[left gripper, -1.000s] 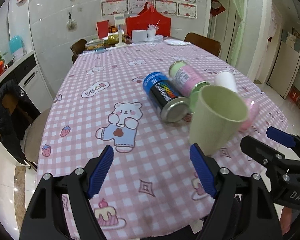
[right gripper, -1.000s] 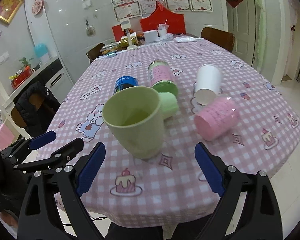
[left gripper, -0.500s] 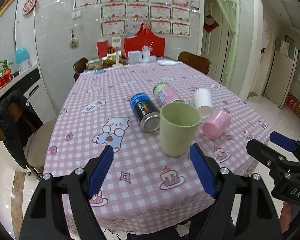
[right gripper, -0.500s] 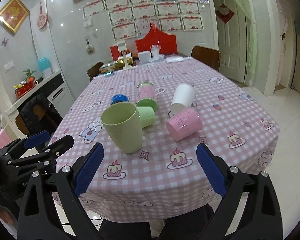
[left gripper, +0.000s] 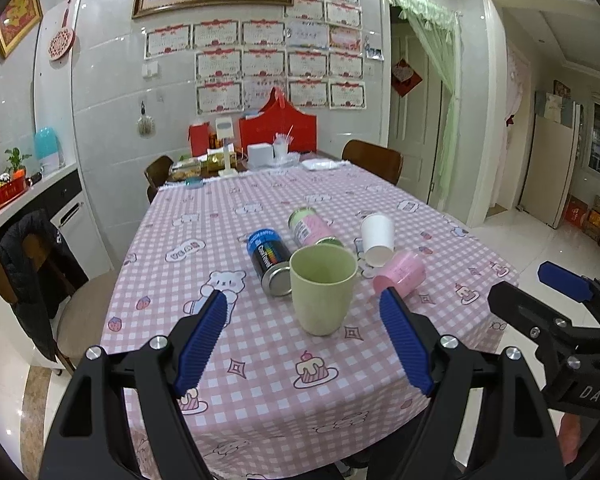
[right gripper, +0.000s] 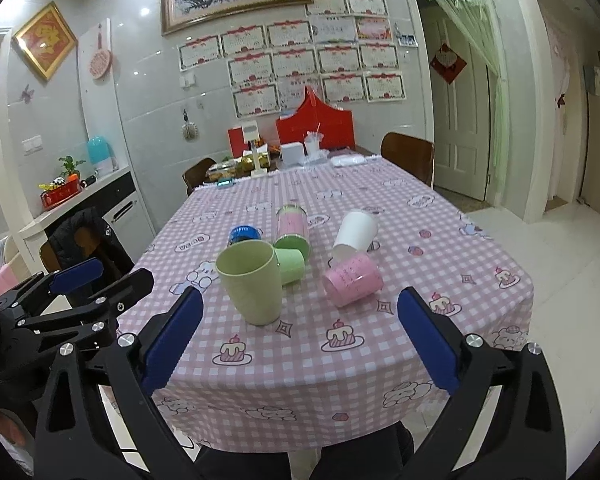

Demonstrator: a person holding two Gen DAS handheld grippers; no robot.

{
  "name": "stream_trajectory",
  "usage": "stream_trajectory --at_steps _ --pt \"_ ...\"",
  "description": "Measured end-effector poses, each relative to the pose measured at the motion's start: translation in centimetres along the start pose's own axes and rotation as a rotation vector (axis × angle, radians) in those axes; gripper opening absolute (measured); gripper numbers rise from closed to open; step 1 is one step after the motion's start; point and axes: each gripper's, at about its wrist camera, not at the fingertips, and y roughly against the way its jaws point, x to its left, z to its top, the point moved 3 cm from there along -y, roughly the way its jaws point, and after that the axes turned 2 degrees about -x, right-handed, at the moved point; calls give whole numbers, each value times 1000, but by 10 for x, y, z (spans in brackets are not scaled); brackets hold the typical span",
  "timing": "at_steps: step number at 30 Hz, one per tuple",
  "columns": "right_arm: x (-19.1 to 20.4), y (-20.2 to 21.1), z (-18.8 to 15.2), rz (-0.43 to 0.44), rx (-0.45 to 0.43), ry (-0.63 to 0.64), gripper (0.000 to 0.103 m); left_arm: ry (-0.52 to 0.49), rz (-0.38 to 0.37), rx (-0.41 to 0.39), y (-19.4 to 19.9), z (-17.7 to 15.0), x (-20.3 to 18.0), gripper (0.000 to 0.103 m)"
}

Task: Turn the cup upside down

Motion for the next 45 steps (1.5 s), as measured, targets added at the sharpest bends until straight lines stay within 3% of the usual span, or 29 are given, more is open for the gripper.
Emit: stream_trajectory --at_steps 8,23,45 --pt "1 16 4 1 -46 14 95 -8 -9 -38 13 5 -6 78" --pt "1 19 3 -1 -56 15 95 -32 -4 -79 28 7 -16 80" --pt "-4 19 4 -12 -47 5 95 -34 -1 -67 25 6 -18 81"
